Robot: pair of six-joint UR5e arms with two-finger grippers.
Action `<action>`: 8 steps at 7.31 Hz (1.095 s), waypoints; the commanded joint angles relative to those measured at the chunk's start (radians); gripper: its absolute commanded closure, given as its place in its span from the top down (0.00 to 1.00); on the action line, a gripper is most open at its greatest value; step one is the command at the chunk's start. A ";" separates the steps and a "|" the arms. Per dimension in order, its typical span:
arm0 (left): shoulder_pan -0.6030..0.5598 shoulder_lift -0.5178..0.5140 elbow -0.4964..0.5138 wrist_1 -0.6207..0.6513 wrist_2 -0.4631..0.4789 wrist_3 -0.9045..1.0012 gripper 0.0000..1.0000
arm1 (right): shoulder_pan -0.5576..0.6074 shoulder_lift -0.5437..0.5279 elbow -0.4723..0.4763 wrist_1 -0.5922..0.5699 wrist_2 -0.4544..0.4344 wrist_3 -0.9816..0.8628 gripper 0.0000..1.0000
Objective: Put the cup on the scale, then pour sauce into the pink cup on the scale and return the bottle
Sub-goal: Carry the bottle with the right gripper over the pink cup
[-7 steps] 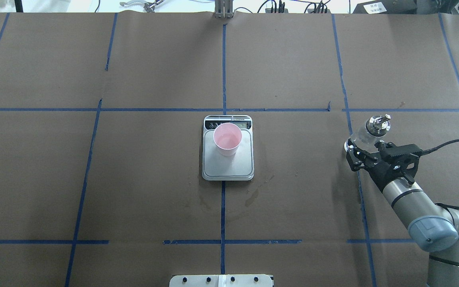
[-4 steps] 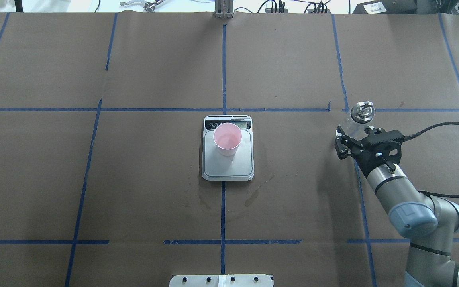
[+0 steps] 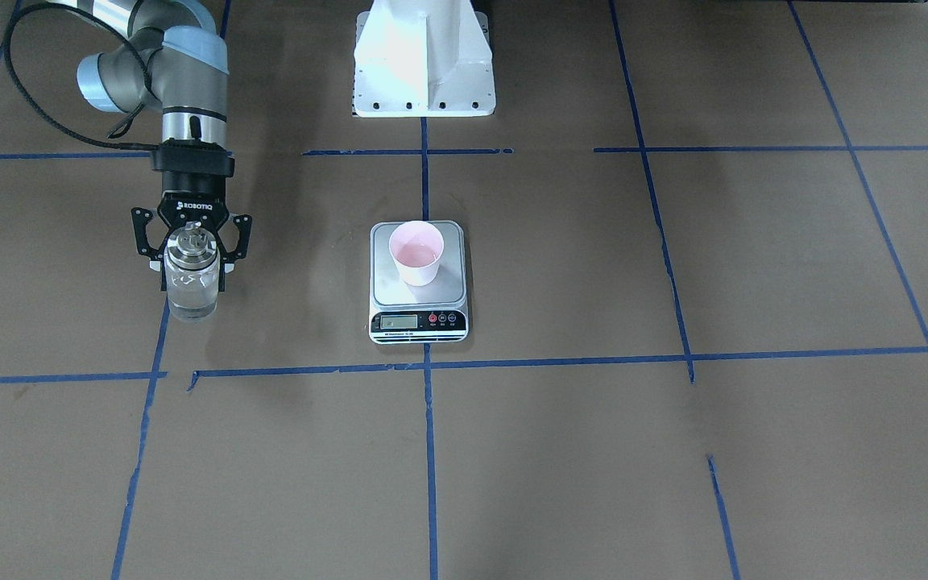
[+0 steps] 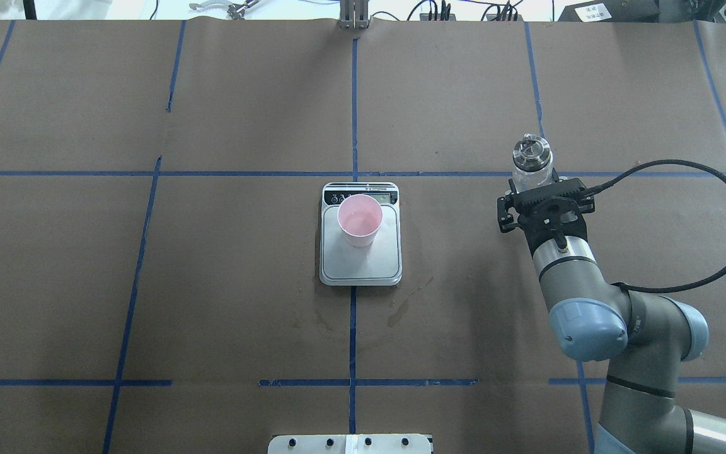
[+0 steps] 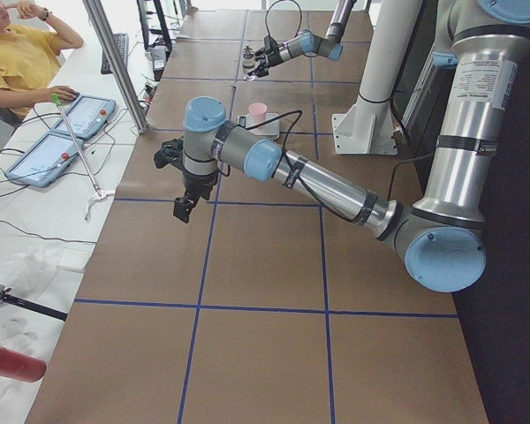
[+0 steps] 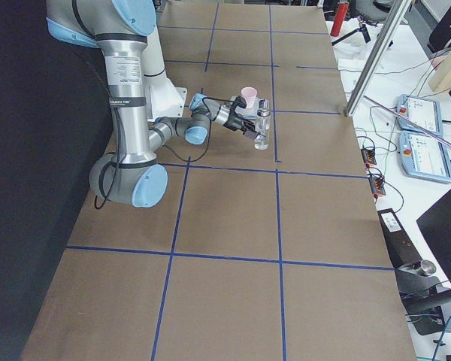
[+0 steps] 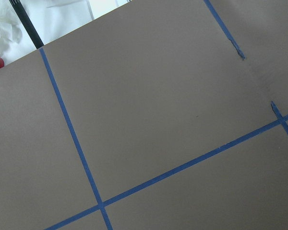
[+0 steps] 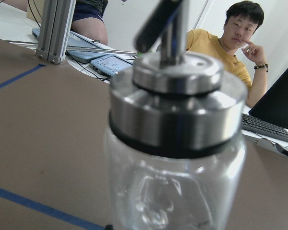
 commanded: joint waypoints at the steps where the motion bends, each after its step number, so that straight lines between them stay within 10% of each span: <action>1: 0.000 0.000 -0.002 0.000 0.000 0.000 1.00 | -0.027 0.118 0.093 -0.386 -0.005 0.017 0.00; 8: -0.002 0.002 -0.016 0.002 0.000 0.000 1.00 | -0.168 0.295 0.091 -0.962 -0.150 0.017 0.00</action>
